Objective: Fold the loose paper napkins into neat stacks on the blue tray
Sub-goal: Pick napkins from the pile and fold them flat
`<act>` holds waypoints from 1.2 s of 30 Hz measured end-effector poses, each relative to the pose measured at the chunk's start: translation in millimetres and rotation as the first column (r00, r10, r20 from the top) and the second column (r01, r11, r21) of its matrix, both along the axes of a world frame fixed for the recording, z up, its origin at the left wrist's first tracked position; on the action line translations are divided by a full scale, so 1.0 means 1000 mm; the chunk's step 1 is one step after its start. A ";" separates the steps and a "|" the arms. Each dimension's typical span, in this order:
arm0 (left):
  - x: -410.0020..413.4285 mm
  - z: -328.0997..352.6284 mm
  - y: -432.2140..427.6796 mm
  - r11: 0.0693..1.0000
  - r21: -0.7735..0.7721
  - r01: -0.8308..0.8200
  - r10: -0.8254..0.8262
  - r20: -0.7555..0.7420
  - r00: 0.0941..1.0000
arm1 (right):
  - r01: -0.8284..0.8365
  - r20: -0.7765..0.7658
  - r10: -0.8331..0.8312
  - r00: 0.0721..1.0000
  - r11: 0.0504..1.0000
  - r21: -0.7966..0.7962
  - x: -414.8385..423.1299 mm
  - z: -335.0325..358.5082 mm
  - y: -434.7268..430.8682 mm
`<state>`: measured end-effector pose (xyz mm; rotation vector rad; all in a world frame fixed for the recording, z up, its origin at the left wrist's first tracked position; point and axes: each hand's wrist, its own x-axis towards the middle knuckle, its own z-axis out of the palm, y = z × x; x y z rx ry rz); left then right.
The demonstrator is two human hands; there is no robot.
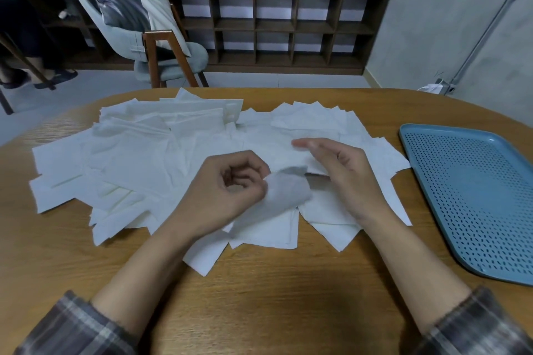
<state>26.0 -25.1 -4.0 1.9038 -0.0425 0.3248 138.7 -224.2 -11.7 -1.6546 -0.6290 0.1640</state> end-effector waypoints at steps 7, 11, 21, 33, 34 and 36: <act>0.003 0.003 0.014 0.988 -0.151 -0.028 0.029 0.007 1.000 | -0.075 -0.054 0.078 0.995 0.995 0.065 -0.005 0.003 0.000; 0.005 0.001 0.007 0.987 -0.059 -0.148 0.150 0.025 0.988 | -0.131 -0.076 0.133 0.988 0.991 0.024 -0.015 0.003 0.007; 0.008 -0.001 0.009 0.961 -0.092 -0.261 0.262 -0.011 0.965 | -0.102 -0.185 0.099 0.978 0.995 -0.003 -0.015 -0.002 0.009; 0.010 -0.004 0.009 0.972 -0.077 -0.224 0.224 -0.001 0.974 | -0.132 -0.165 0.119 0.979 0.989 -0.068 -0.019 -0.004 0.014; 0.010 -0.005 0.009 0.971 -0.069 -0.228 0.228 0.003 0.974 | -0.127 -0.159 0.114 0.981 0.990 -0.069 -0.018 -0.005 0.015; 0.011 -0.007 0.009 0.969 -0.048 -0.241 0.242 0.015 0.970 | -0.120 -0.138 0.109 0.984 0.990 -0.072 -0.018 -0.006 0.015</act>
